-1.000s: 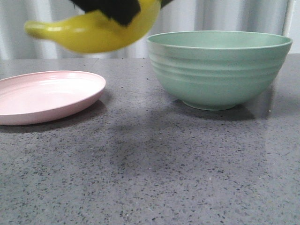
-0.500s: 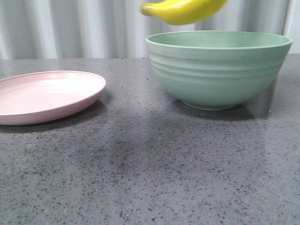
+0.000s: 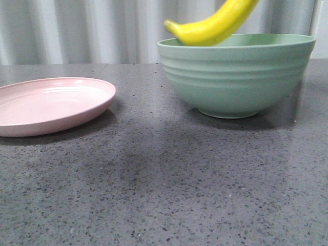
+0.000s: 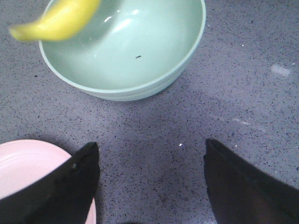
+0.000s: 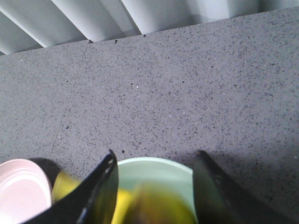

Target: Transfer banana from pink plate to green bowl

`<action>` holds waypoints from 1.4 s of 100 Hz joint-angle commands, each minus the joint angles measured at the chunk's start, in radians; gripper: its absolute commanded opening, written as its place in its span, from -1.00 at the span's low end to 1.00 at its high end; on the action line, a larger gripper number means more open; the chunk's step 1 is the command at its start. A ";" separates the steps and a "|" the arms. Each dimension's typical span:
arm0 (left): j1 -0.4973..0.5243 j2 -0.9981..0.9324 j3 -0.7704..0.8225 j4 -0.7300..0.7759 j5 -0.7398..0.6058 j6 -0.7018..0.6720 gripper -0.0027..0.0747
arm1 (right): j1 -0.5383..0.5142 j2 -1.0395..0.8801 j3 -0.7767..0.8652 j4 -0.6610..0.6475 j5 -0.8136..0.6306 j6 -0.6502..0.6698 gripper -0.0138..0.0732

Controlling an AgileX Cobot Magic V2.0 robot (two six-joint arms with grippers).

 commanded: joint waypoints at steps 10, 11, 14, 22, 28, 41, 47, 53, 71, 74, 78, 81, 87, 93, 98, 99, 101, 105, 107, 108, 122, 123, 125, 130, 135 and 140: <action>-0.007 -0.031 -0.034 -0.010 -0.065 -0.011 0.21 | -0.004 -0.041 -0.039 0.010 -0.026 -0.007 0.07; -0.007 -0.031 -0.034 -0.010 -0.065 -0.011 0.21 | -0.004 -0.041 -0.039 0.010 -0.024 -0.007 0.07; -0.007 -0.031 -0.034 -0.010 -0.065 -0.011 0.21 | -0.004 -0.041 -0.039 0.010 -0.022 -0.007 0.07; -0.007 -0.031 -0.034 -0.010 -0.065 -0.011 0.21 | -0.004 -0.041 -0.039 0.010 -0.009 -0.007 0.07; -0.007 -0.032 -0.034 -0.010 -0.065 -0.011 0.21 | -0.004 -0.041 -0.039 0.010 -0.005 -0.007 0.07; -0.005 -0.055 -0.034 0.022 -0.075 -0.015 0.21 | -0.004 -0.056 -0.039 -0.008 0.021 -0.008 0.07; -0.005 -0.076 -0.034 0.042 -0.093 -0.045 0.11 | -0.004 -0.069 -0.039 -0.027 0.044 -0.028 0.06; -0.005 -0.108 -0.034 0.066 -0.105 -0.081 -0.14 | -0.004 -0.089 -0.039 -0.032 0.074 -0.042 0.03; -0.005 -0.203 -0.034 0.086 -0.099 -0.088 -0.97 | -0.004 -0.151 -0.039 -0.058 0.155 -0.063 -0.50; -0.005 -0.221 -0.032 0.088 -0.099 -0.088 -0.98 | -0.004 -0.168 -0.036 -0.066 0.161 -0.063 -0.62; -0.005 -0.249 -0.031 0.093 -0.094 -0.092 -0.98 | -0.004 -0.185 -0.032 -0.079 0.171 -0.063 -0.78; -0.005 -0.268 -0.027 0.099 -0.094 -0.105 -0.98 | -0.004 -0.202 -0.029 -0.086 0.176 -0.063 -0.87; -0.005 -0.308 -0.005 0.138 -0.103 -0.147 -0.98 | -0.004 -0.232 -0.016 -0.092 0.187 -0.063 -0.84; -0.005 -0.360 0.025 0.182 -0.113 -0.201 -0.98 | -0.004 -0.271 0.006 -0.093 0.187 -0.066 -0.84; -0.005 -0.404 0.067 0.227 -0.126 -0.242 -0.98 | -0.004 -0.304 0.030 -0.095 0.185 -0.071 -0.84; -0.005 -0.410 0.073 0.236 -0.128 -0.251 -0.98 | -0.004 -0.309 0.038 -0.095 0.183 -0.074 -0.84; -0.005 -0.430 0.091 0.248 -0.136 -0.267 -0.98 | -0.004 -0.325 0.051 -0.095 0.180 -0.077 -0.84; -0.005 -0.471 0.133 0.257 -0.163 -0.291 -0.98 | -0.004 -0.358 0.077 -0.095 0.172 -0.084 -0.84; -0.005 -0.493 0.147 0.260 -0.173 -0.297 -0.98 | -0.004 -0.376 0.094 -0.095 0.165 -0.090 -0.84; -0.005 -0.501 0.163 0.260 -0.184 -0.298 -0.98 | -0.004 -0.382 0.106 -0.095 0.159 -0.091 -0.84; -0.005 -0.651 0.334 0.260 -0.315 -0.329 -0.98 | -0.004 -0.522 0.253 -0.095 0.053 -0.103 -0.84; -0.005 -0.666 0.343 0.260 -0.322 -0.333 -0.98 | -0.004 -0.537 0.262 -0.095 0.046 -0.103 -0.84; -0.005 -0.689 0.370 0.260 -0.340 -0.333 -0.98 | -0.004 -0.553 0.288 -0.095 0.025 -0.105 -0.84; -0.005 -0.741 0.432 0.260 -0.375 -0.341 -0.98 | -0.004 -0.615 0.348 -0.095 -0.024 -0.119 -0.84; -0.005 -0.791 0.492 0.260 -0.401 -0.348 -0.98 | -0.004 -0.667 0.410 -0.095 -0.067 -0.137 -0.84; -0.005 -0.840 0.558 0.260 -0.427 -0.353 -0.98 | -0.004 -0.721 0.474 -0.095 -0.108 -0.156 -0.84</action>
